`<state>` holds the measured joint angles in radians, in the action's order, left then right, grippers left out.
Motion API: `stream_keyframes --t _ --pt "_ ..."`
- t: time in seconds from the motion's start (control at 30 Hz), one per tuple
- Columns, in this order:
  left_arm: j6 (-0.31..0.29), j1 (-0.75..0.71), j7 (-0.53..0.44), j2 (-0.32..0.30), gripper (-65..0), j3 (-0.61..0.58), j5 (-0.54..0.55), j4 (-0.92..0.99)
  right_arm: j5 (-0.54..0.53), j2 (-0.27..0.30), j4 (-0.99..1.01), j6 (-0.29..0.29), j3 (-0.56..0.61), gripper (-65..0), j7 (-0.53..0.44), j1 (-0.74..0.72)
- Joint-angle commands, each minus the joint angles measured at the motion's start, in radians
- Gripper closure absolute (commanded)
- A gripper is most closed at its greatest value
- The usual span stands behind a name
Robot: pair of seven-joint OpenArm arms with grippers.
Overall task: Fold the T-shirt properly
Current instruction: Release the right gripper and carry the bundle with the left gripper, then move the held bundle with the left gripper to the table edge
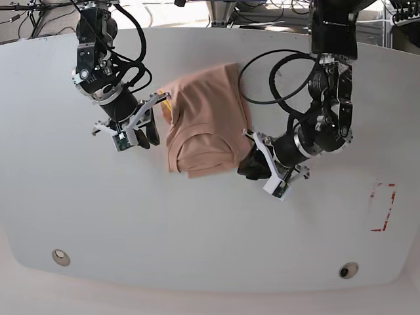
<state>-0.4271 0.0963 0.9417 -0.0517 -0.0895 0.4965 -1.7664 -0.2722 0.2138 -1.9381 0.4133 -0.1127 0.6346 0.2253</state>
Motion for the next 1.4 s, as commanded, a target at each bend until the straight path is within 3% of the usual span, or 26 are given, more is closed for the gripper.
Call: stream_keyframes --t 0.0,0.13,0.33,0.5,0.87,1.1,1.23,1.37 --pt "0.053 -0.022 -0.042 0.043 -10.7 -0.005 0.012 -0.062 -0.014 0.008 -0.021 0.006 -0.040 -11.6 -0.020 -0.014" --pt "0.133 -0.079 -0.111 0.082 -10.7 -0.059 -0.057 -0.091 -0.014 0.008 -0.021 0.009 -0.089 -11.6 0.021 -0.039" --pt "0.208 -0.120 -0.277 0.092 -10.8 -0.206 -0.241 -0.066 -0.016 0.006 -0.021 0.009 -0.155 -11.6 0.064 -0.053" --pt "0.268 -0.140 -0.378 0.114 -10.8 -0.313 -0.307 0.016 -0.016 0.005 -0.021 0.009 -0.178 -11.6 0.064 -0.060" --pt "0.290 -0.134 -0.493 0.111 -10.8 -0.364 -0.315 0.296 -0.016 0.002 -0.022 0.009 -0.180 -11.4 0.066 -0.068" --pt "0.282 -0.096 -0.497 0.029 -10.8 -0.365 -0.312 0.503 -0.017 0.002 -0.022 0.011 -0.180 -11.3 0.066 -0.068" --pt "0.276 -0.076 -0.445 -0.040 -10.8 -0.359 -0.310 0.558 -0.017 0.000 -0.031 0.011 -0.180 -11.3 0.066 -0.068" --pt "0.198 -0.074 -0.401 -0.133 -10.8 -0.347 -0.310 0.558 -0.017 0.000 -0.034 0.011 -0.180 -11.4 0.066 -0.071"
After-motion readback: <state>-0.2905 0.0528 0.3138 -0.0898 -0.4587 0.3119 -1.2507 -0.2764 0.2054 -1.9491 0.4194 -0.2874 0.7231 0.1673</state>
